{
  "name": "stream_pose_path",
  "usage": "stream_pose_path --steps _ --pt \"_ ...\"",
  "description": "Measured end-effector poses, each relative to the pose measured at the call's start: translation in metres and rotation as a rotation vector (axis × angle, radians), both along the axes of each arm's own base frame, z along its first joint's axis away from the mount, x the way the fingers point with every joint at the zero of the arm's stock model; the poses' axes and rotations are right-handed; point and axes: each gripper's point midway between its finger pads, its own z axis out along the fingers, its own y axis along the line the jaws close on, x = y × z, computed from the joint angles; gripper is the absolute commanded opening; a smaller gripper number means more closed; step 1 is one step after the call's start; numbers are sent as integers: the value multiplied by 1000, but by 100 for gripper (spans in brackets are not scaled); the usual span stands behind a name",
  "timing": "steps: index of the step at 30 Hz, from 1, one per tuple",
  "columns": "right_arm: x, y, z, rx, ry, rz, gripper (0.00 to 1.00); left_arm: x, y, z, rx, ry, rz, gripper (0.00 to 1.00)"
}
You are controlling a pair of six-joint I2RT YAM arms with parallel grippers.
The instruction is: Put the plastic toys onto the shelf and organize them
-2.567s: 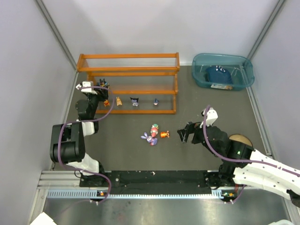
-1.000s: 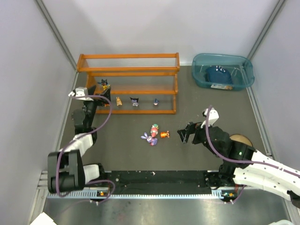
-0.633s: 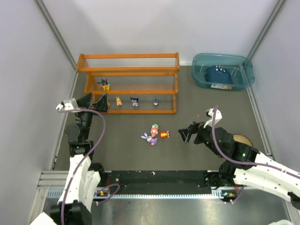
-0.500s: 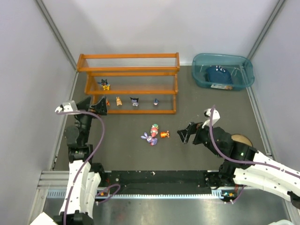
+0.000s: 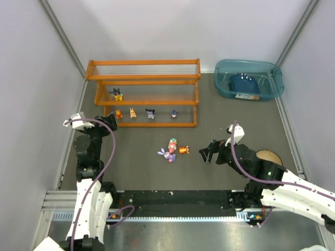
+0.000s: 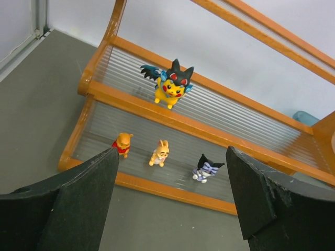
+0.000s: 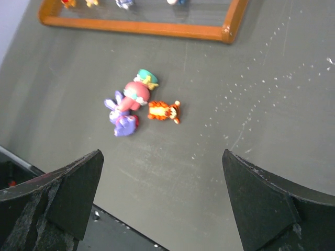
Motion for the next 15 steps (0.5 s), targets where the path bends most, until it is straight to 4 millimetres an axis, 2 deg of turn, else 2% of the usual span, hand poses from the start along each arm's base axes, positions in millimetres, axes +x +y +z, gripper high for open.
stream_pose_path --steps 8,10,15 --pt "-2 -4 -57 -168 48 30 98 -3 6 -7 17 28 34 87" --pt "-2 -2 -63 -192 53 55 98 -3 6 -9 24 37 31 87" --pt "10 4 -60 -172 49 71 98 -4 6 -13 35 51 28 87"
